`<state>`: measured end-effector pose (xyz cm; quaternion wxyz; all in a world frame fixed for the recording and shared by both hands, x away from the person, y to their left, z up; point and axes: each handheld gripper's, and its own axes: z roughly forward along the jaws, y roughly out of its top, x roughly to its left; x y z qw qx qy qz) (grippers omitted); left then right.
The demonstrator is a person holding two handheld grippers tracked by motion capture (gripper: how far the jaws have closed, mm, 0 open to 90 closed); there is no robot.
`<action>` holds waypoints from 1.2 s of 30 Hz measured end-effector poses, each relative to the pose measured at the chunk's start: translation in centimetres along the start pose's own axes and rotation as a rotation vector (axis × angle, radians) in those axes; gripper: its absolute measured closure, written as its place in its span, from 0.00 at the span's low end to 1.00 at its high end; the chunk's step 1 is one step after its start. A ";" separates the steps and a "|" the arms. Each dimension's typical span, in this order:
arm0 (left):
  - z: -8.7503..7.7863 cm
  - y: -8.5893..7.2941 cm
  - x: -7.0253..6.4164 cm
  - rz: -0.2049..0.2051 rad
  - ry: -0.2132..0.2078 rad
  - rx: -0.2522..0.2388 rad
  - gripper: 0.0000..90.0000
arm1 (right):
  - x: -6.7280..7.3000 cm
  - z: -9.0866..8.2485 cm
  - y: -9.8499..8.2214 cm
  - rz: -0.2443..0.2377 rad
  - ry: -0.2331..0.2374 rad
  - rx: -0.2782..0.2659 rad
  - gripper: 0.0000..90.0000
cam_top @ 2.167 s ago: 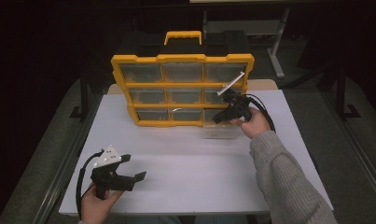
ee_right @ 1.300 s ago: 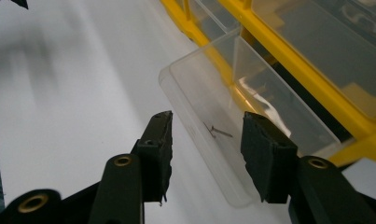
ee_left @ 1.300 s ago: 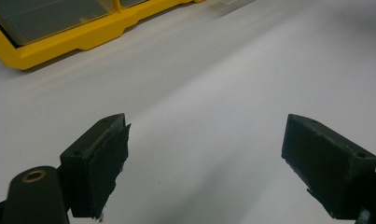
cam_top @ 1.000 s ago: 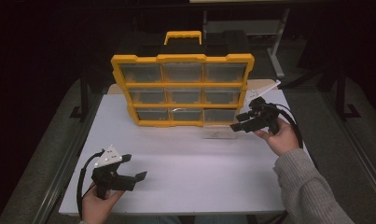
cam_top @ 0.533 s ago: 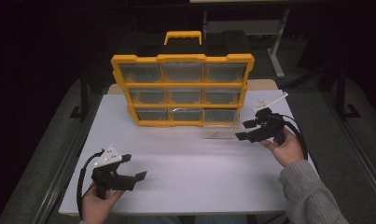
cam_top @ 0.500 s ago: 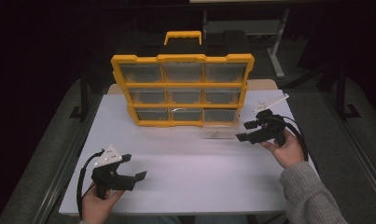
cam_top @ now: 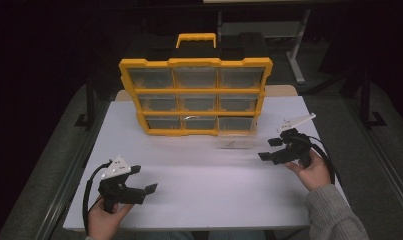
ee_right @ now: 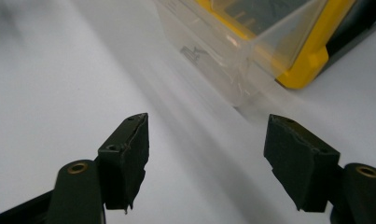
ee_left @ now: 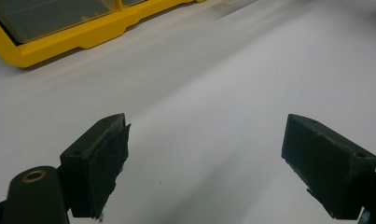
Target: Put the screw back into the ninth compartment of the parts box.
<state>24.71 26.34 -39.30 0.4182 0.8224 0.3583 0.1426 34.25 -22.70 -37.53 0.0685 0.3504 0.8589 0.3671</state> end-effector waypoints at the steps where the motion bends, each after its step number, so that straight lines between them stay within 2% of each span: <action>1: 0.0 0.0 0.0 -0.002 -0.001 0.000 0.16 | 0.0 0.0 -0.3 0.003 -0.001 0.001 0.32; 7: 0.1 0.0 0.1 -0.005 0.000 0.002 0.16 | -0.2 -0.1 -1.7 0.024 -0.005 -0.008 0.31; 13: 0.1 -0.1 0.0 0.000 0.007 0.007 0.16 | -0.1 -0.4 -3.5 0.045 -0.030 -0.009 0.31; 21: 0.4 -0.3 0.1 -0.006 -0.008 0.006 0.16 | 0.0 -0.6 -5.3 0.066 -0.042 -0.034 0.29; 25: 0.5 -0.4 0.1 -0.005 -0.007 0.008 0.16 | 0.0 -0.7 -6.0 0.095 -0.047 -0.045 0.26; 29: 0.5 -0.5 0.2 -0.011 -0.005 0.010 0.16 | 0.3 -1.0 -6.6 0.089 -0.052 -0.069 0.25; 36: 0.4 -0.8 0.6 -0.014 0.006 0.003 0.17 | 0.8 -0.6 -6.8 0.077 -0.049 -0.066 0.24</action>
